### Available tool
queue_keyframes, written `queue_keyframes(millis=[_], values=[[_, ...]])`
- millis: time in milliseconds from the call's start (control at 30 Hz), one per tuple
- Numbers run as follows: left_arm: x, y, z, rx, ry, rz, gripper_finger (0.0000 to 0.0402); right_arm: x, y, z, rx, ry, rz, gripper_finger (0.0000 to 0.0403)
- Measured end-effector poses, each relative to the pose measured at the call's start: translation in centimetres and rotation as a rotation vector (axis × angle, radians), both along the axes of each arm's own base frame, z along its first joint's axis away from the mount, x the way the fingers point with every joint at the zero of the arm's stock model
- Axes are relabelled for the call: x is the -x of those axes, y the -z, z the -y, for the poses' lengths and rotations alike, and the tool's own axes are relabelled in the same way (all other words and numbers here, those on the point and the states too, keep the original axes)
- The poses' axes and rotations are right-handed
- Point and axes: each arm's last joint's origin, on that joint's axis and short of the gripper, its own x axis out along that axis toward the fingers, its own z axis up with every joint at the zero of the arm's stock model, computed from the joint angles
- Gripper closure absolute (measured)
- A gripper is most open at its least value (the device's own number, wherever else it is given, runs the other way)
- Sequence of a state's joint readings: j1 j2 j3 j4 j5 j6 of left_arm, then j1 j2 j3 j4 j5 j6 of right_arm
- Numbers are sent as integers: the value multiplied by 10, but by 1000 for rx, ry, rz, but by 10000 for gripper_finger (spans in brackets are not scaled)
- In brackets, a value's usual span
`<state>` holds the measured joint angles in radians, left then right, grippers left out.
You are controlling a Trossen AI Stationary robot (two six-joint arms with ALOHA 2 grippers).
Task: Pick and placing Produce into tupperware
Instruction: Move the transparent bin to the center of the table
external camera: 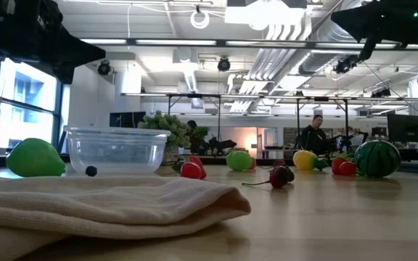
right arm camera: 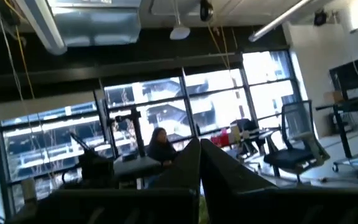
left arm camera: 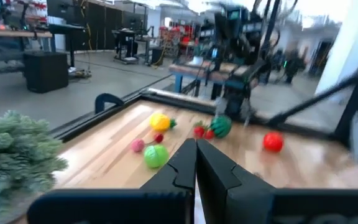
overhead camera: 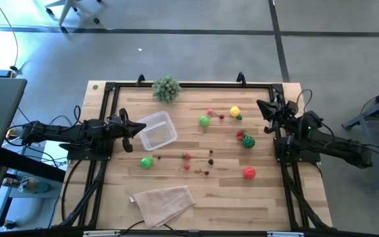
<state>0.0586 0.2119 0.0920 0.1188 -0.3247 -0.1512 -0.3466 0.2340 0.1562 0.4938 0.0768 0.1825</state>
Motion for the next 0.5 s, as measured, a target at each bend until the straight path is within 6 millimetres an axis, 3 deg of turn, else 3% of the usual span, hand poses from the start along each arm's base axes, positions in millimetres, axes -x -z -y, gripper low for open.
queue_keyframes(millis=[133,333,500], values=[[-2,-5,0,52,18,33,401,-10,-23,2,-9,-33,-121,402],[-15,-38,-1,130,-19,-51,401,-30,-66,7,-47,-107,-385,402],[-40,-68,-4,259,-90,-251,401,-46,-71,12,-147,-129,-660,402]])
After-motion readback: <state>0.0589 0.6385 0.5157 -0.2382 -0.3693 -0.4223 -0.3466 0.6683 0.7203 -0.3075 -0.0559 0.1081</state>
